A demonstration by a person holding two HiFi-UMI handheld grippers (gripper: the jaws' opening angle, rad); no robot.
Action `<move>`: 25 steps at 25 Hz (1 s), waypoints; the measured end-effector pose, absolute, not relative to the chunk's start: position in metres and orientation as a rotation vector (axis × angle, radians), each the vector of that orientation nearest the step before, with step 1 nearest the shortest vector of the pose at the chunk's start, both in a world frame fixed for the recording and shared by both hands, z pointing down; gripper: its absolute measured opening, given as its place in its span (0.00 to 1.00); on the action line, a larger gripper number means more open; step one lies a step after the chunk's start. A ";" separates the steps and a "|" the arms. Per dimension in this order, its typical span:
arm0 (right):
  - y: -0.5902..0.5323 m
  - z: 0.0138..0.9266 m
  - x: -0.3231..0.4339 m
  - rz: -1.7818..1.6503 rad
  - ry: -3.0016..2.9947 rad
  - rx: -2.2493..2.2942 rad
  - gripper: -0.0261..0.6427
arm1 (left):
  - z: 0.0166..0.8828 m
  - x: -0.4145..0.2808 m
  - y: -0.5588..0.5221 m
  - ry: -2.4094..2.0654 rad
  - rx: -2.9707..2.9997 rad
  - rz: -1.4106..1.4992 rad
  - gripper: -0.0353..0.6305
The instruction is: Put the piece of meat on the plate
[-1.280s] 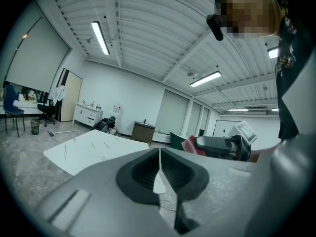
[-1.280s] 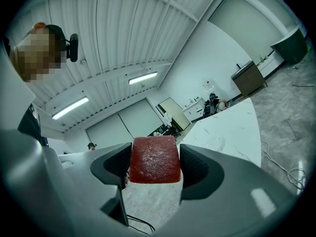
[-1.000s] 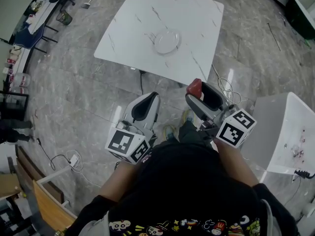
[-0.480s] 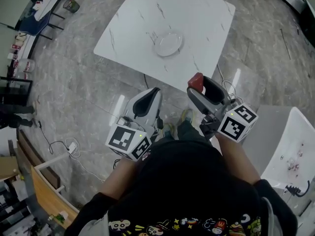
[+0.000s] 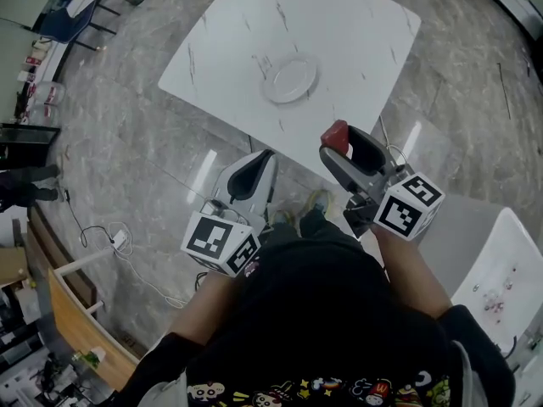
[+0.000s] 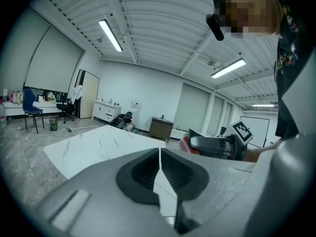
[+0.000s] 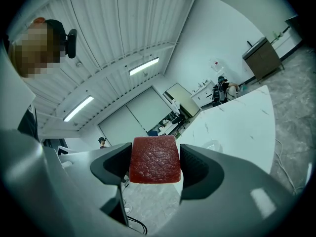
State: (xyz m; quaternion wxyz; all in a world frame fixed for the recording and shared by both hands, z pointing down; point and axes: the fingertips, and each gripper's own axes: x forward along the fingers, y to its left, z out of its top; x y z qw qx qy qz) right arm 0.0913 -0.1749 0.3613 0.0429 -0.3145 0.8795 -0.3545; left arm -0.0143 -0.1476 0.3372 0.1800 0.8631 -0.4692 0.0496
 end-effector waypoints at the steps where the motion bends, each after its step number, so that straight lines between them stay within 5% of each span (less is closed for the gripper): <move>1: -0.179 0.364 0.091 -1.087 2.698 -0.953 0.53 | 0.340 -0.015 -0.151 -1.335 2.431 0.143 0.07; 25: -0.304 0.464 0.032 -1.161 2.836 -1.196 0.53 | 0.403 -0.079 -0.255 -1.198 2.367 0.262 0.05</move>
